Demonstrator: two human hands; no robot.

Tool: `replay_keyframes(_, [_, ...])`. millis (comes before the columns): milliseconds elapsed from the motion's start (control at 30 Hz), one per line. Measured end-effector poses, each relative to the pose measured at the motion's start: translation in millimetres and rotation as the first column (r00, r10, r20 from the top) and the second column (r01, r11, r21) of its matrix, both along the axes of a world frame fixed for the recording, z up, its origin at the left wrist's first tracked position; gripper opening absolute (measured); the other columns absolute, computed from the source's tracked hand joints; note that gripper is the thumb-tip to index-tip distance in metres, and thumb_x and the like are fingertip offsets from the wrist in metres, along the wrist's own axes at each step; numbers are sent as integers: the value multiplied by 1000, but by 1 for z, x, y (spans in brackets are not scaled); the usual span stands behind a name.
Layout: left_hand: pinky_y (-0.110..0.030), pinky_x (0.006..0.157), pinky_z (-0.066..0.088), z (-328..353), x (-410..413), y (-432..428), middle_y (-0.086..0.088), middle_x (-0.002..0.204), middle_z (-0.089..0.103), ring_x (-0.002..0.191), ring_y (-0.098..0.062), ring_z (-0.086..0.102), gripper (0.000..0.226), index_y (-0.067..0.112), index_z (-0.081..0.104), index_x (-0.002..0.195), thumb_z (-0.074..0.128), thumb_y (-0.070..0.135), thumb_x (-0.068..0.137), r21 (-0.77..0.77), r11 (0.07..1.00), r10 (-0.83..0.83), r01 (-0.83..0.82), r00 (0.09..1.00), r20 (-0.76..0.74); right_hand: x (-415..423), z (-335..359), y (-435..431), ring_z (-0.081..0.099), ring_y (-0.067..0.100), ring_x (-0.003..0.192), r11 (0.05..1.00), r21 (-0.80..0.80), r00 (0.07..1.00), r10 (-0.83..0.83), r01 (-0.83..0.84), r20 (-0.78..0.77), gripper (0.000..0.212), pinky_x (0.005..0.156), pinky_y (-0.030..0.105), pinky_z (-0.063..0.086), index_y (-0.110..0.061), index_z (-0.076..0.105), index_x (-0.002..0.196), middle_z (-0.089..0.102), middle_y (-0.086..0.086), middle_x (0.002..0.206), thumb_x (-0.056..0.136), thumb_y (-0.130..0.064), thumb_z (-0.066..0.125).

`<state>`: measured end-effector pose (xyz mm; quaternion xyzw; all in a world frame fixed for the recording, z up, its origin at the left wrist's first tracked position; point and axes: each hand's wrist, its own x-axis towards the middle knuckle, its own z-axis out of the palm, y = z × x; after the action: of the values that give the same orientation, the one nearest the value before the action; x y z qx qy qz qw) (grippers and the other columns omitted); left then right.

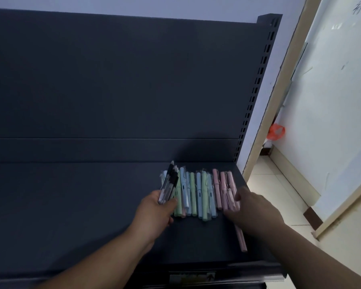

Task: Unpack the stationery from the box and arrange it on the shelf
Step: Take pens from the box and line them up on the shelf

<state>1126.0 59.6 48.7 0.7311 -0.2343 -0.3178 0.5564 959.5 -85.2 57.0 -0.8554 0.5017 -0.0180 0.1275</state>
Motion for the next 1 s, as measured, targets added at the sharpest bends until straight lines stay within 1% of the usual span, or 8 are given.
replay_keyframes(167, [-13, 43, 41, -1, -4, -6, 4, 66, 58, 52, -8, 50, 29, 17, 56, 121, 57, 27, 94, 44, 999, -24, 22, 999, 27, 4, -3, 8, 61, 15, 77, 1000, 4, 997, 22, -23, 78, 29, 68, 30, 52, -26, 46, 105, 60, -4, 86, 83, -39, 59])
replay_keyframes(367, [-12, 42, 39, 4, -7, -8, 12, 42, 55, 40, 0, 45, 15, 14, 62, 94, 52, 24, 97, 43, 996, -81, 80, 997, 20, 31, 1, -15, 56, 8, 66, 998, 67, 943, -26, 4, 331, 28, 52, 22, 38, -22, 50, 113, 64, -3, 85, 88, -31, 58])
replay_keyframes(600, [-17, 47, 39, 9, 4, -5, 12, 50, 57, 47, -2, 47, 20, 11, 61, 87, 53, 26, 96, 75, 981, -183, 181, 983, 17, 42, 0, -19, 54, 12, 106, 983, -100, 933, 176, -152, 313, 50, 88, 28, 46, -31, 48, 132, 54, -8, 129, 85, -42, 64])
replay_keyframes(700, [-18, 47, 38, 18, 12, -6, 12, 54, 59, 48, -3, 47, 12, 14, 64, 87, 60, 24, 93, 123, 944, -317, 307, 945, 74, 51, 13, -6, 27, 10, 139, 837, -277, 824, 530, -472, 199, 78, 115, 34, 22, -40, 27, 146, 27, -15, 152, 80, -47, 68])
replay_keyframes(767, [-16, 46, 38, 27, 18, -6, 10, 55, 59, 47, -4, 48, 10, 11, 67, 90, 65, 21, 89, 179, 912, -397, 369, 905, 154, 63, 16, 0, 26, 9, 140, 711, -335, 751, 661, -618, 17, 64, 119, 38, 3, -40, 34, 143, 35, -15, 148, 85, -47, 61])
replay_keyframes(867, [-18, 50, 44, 41, 29, -4, 2, 68, 64, 51, -4, 55, 18, 15, 70, 98, 74, 17, 81, 157, 936, -343, 316, 918, 200, 75, 18, 6, 51, 13, 117, 704, -294, 742, 670, -647, -29, 29, 117, 36, 14, -33, 53, 121, 59, -9, 120, 93, -42, 49])
replay_keyframes(933, [-17, 51, 48, 46, 38, 0, -1, 77, 67, 54, -4, 60, 26, 16, 67, 102, 75, 10, 79, 32, 977, -211, 209, 970, 117, 79, 16, 10, 55, 17, 102, 748, -213, 756, 652, -629, 53, 22, 94, 32, 36, -27, 53, 111, 60, -5, 108, 95, -42, 49])
replay_keyframes(1000, [-15, 54, 51, 45, 45, 6, -1, 78, 67, 59, -4, 64, 25, 14, 64, 100, 74, 5, 79, -112, 991, -76, 74, 997, -17, 83, 16, 16, 52, 16, 87, 781, -101, 762, 624, -616, 173, 18, 73, 29, 36, -22, 49, 102, 54, -5, 94, 97, -40, 49])
